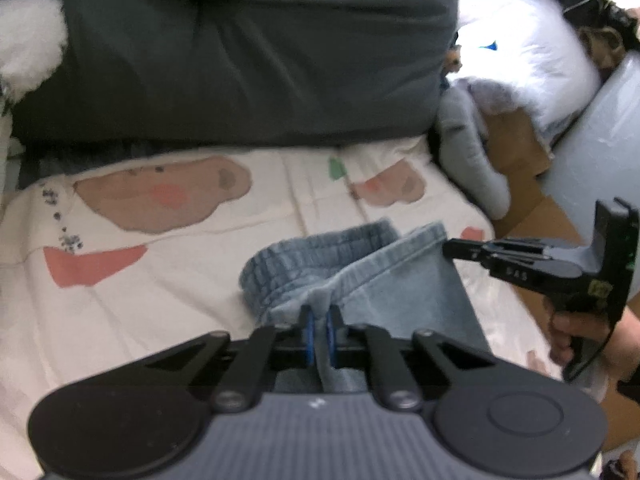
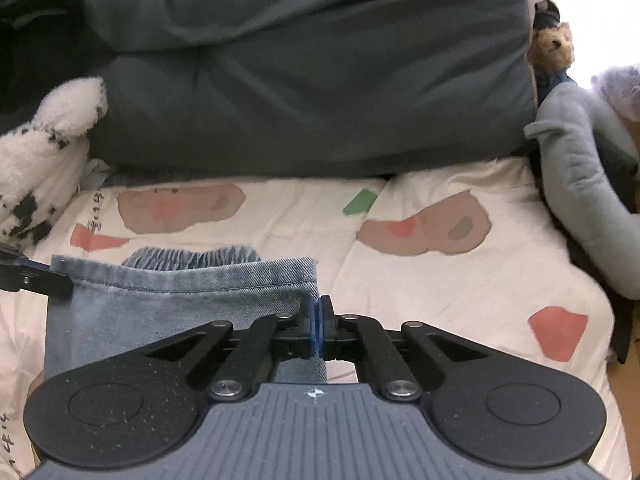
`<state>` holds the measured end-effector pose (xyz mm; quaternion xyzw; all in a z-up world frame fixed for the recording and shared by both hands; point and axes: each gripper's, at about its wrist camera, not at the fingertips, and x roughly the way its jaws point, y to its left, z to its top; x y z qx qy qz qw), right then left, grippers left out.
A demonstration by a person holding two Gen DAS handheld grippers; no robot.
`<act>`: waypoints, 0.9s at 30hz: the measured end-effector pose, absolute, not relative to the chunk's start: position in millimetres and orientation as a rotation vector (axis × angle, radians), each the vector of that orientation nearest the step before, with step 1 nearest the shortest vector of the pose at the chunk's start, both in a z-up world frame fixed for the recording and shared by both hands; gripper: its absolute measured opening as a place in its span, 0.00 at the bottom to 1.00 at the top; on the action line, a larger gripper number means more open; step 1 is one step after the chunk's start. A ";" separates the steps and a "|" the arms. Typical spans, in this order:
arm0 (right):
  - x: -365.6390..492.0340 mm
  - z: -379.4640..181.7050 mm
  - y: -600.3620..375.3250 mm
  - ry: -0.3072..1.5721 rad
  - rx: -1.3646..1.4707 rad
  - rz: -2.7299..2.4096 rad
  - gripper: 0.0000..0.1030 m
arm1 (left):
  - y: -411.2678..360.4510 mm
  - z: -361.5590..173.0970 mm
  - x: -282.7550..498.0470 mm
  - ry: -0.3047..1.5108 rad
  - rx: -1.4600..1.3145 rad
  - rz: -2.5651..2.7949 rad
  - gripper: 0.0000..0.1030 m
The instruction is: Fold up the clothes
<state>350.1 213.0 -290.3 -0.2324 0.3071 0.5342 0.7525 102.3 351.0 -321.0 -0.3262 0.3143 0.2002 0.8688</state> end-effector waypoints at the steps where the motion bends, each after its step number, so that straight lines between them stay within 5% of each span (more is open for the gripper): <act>1: 350.5 -291.5 213.3 0.677 -0.506 1.167 0.01 | 351.2 -322.3 101.9 0.666 -0.675 0.431 0.12; 6: 353.0 -297.3 214.6 0.709 -0.496 1.171 0.17 | 350.4 -321.5 95.3 0.662 -0.644 0.451 0.50; 8: 353.7 -299.3 215.0 0.720 -0.494 1.173 0.32 | 351.3 -323.5 95.5 0.667 -0.650 0.435 0.50; 12: 353.4 -299.6 216.8 0.727 -0.512 1.199 0.43 | 352.8 -332.3 100.1 0.675 -0.662 0.423 0.50; 16: 364.3 -305.7 225.1 0.784 -0.461 1.217 0.43 | 356.2 -342.1 103.0 0.669 -0.702 0.421 0.46; 18: 369.7 -311.7 231.1 0.817 -0.446 1.229 0.43 | 355.7 -343.5 103.7 0.662 -0.710 0.413 0.33; 21: 374.6 -318.4 236.4 0.849 -0.429 1.248 0.41 | 352.5 -341.8 103.8 0.654 -0.695 0.415 0.29; 24: 373.4 -316.6 232.9 0.844 -0.404 1.276 0.16 | 351.8 -338.2 102.9 0.646 -0.700 0.425 0.24; 27: 370.3 -308.3 225.8 0.814 -0.397 1.279 0.08 | 345.0 -328.5 103.6 0.624 -0.675 0.439 0.20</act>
